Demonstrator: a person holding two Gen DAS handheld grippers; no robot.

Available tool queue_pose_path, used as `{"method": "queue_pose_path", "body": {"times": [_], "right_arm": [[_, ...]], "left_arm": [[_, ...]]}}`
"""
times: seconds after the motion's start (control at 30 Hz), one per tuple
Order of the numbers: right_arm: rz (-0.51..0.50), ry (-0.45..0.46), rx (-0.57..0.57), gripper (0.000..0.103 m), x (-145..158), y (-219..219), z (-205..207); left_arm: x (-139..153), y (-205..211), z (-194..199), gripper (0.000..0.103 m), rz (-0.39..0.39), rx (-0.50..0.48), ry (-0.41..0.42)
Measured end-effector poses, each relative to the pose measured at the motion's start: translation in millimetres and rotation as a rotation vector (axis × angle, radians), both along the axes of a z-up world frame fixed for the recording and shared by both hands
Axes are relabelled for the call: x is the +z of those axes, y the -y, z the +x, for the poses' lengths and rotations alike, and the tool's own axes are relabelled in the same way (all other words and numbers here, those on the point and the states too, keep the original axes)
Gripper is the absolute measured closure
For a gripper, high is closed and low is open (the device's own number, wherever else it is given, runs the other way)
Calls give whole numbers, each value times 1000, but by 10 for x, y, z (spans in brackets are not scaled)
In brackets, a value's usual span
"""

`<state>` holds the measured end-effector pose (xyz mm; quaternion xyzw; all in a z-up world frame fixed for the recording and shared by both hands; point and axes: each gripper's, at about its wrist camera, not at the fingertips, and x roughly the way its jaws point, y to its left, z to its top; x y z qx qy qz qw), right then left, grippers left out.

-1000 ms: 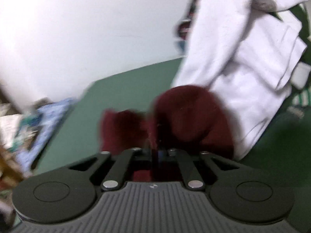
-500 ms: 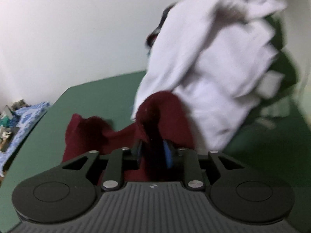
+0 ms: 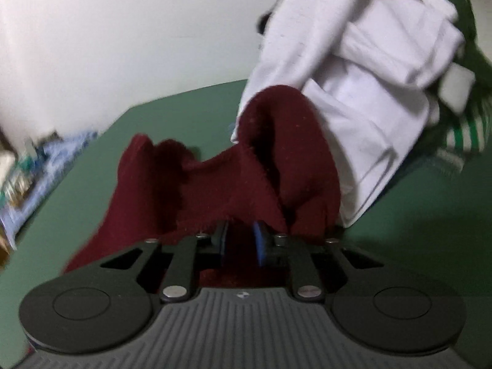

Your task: Fold clothes

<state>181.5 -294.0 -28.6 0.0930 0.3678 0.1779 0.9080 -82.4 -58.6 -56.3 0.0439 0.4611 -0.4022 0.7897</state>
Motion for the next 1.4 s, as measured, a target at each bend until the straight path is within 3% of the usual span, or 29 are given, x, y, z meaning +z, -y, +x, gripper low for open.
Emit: {"method": "queue_pose_path", "body": {"times": [0.17, 0.23, 0.37, 0.47, 0.63, 0.83, 1.03, 1.2, 1.3, 1.4], "right_arm": [[55, 13, 128, 81, 104, -58, -291], [29, -9, 122, 77, -29, -37, -306], [115, -57, 54, 76, -1, 178, -262], [164, -60, 116, 76, 80, 231, -621], [197, -167, 234, 78, -81, 424, -1250], [183, -126, 261, 76, -10, 372, -1718], [117, -139, 306, 79, -64, 296, -2279], [79, -124, 258, 78, -26, 248, -2384], [56, -114, 229, 78, -3, 219, -2448], [35, -112, 203, 77, 5, 186, -2506]], "left_arm": [[109, -254, -106, 62, -11, 96, -3], [87, -396, -132, 62, 2, 138, -21], [-1, -534, -189, 63, 19, 196, -31], [9, -489, -258, 62, 39, 205, -4], [32, -501, -420, 60, 48, 210, -9], [94, -557, -595, 53, 56, 201, -45], [163, -609, -767, 56, 65, 190, -77], [410, -701, -702, 50, 70, 216, 67], [345, -753, -459, 48, 76, 265, 103], [190, -768, -265, 57, 64, 281, 87]]}}
